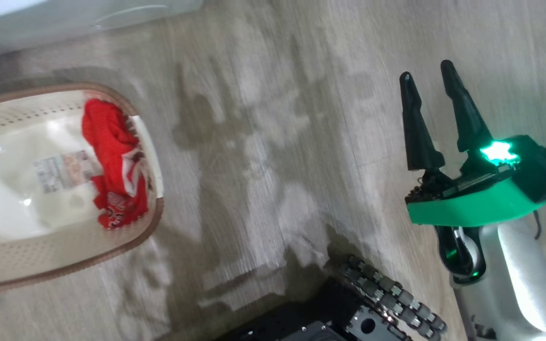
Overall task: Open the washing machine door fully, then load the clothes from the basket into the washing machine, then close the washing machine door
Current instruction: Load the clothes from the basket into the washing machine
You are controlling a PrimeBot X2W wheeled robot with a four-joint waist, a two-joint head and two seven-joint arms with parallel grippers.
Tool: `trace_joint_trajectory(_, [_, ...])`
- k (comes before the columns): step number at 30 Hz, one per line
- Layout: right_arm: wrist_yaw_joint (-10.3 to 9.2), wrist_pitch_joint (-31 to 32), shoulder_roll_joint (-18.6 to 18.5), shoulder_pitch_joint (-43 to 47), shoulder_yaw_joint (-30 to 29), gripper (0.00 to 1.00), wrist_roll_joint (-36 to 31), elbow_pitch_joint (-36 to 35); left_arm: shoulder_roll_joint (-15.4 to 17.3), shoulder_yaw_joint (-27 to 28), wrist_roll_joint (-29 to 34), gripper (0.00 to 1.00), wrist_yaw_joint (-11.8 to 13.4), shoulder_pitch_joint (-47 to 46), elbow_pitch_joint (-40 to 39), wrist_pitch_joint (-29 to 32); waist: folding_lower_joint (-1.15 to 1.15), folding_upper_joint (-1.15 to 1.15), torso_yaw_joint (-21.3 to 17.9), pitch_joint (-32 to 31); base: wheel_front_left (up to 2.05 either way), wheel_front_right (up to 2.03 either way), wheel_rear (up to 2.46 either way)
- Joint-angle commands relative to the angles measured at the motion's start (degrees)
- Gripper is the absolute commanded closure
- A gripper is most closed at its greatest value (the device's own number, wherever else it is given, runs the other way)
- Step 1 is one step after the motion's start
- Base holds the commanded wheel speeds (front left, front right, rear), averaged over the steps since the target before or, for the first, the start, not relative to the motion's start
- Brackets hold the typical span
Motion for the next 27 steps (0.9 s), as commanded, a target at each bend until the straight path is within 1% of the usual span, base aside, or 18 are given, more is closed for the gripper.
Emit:
trace_joint_trajectory(1, [0.0, -0.37, -0.19, 1.9, 0.29, 0.0, -0.69, -1.55, 1.77, 1.53, -0.67, 0.0, 0.42, 1.43, -2.93, -1.03, 0.0, 0.0, 1.51, -1.55, 0.0, 0.0, 0.0])
trace_joint_trajectory(5, [0.0, -0.37, -0.19, 2.37, -0.54, 0.0, -2.19, -1.59, -0.42, 2.38, -2.36, 0.0, 1.52, 8.19, -8.38, -3.74, 0.0, 0.0, 3.81, -3.92, 0.0, 0.0, 0.0])
trace_joint_trajectory(9, [0.0, -0.37, -0.19, 2.98, -1.52, 0.0, -3.88, -1.36, -2.35, 3.01, -3.14, 0.0, 3.17, 16.29, -16.19, -5.4, 0.0, 0.0, 6.47, -6.5, 0.0, 0.0, 0.0])
trace_joint_trajectory(15, [0.0, -0.37, -0.19, 3.79, -2.7, 0.0, -6.34, -0.58, -4.9, 4.79, -3.38, 0.0, 6.3, 29.02, -28.44, -6.42, 0.0, 0.0, 10.61, -10.32, 0.0, 0.0, 0.0])
trace_joint_trajectory(19, [0.0, -0.3, -0.19, 4.15, -3.52, 0.0, -7.88, 0.06, -6.63, 6.78, -2.94, 0.0, 7.63, 35.98, -34.21, -6.62, 0.0, 0.0, 13.24, -12.57, 0.0, 0.0, 0.0])
trace_joint_trajectory(22, [0.0, 0.3, -0.19, 4.38, -4.12, 0.0, -8.83, 0.3, -8.12, 8.77, -1.77, 0.0, 7.85, 40.13, -37.21, -6.65, 0.0, 0.0, 14.98, -14.24, 0.0, 0.0, 0.0])
trace_joint_trajectory(23, [0.0, 0.9, -0.19, 4.62, -4.43, 0.0, -9.38, 0.35, -9.23, 10.01, -0.77, 0.0, 7.76, 42.62, -38.71, -6.66, 0.0, 0.0, 15.93, -15.38, 0.0, 0.0, 0.0])
trace_joint_trajectory(27, [0.0, 2.0, -0.19, 5.26, -4.92, 0.0, -10.16, 0.51, -11.17, 11.56, 1.75, 0.0, 6.96, 47.43, -40.69, -6.66, 0.0, 0.0, 17.39, -17.85, 0.0, 0.0, 0.0])
